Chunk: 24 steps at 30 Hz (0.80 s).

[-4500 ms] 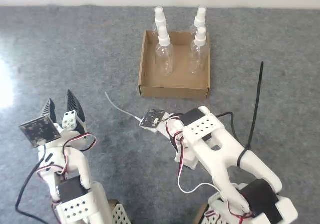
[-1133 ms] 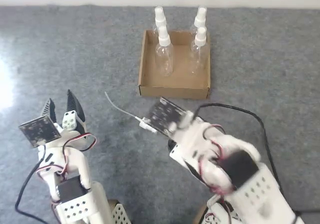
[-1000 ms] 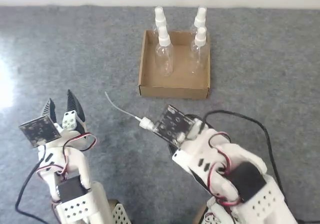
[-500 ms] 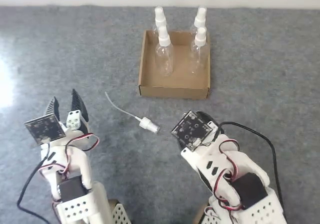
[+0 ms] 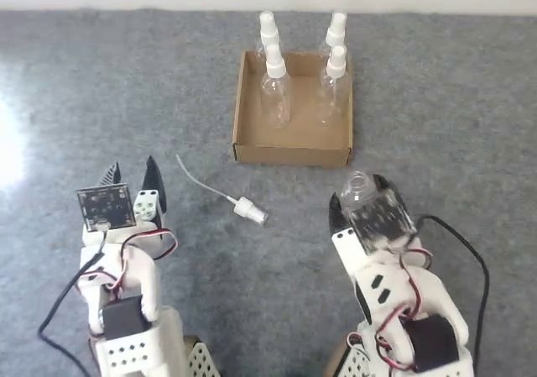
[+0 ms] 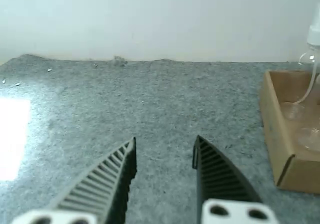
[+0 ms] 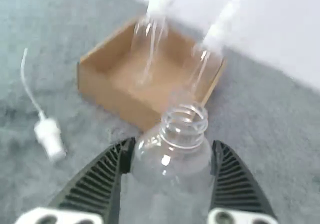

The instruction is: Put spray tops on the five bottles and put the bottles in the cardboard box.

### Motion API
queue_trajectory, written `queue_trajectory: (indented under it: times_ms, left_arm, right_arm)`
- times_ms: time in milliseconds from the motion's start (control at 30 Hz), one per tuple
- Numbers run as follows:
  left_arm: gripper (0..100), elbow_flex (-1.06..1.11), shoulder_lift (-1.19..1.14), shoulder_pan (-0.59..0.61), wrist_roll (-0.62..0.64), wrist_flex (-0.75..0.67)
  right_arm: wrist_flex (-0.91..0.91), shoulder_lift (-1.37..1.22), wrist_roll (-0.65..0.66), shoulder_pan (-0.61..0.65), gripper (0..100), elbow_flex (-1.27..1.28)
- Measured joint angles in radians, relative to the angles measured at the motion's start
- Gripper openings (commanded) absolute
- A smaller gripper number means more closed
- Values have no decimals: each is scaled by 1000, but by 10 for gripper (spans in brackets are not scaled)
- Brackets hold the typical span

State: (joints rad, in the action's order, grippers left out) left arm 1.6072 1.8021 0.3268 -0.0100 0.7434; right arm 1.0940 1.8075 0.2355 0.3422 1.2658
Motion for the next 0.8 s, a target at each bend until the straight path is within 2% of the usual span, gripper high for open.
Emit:
queue_trajectory:
  times_ms: [333, 500, 800]
  left_arm:
    - [145, -195, 0, -11, -181, 244]
    - [145, -253, 0, -68, -316, 367]
    - [145, -324, 0, -152, -532, 591]
  right_arm:
    - [-9, -5, 0, -20, 144, 18]
    - [-29, -6, 0, -78, 144, 18]
    - [-34, -5, 0, -87, 144, 18]
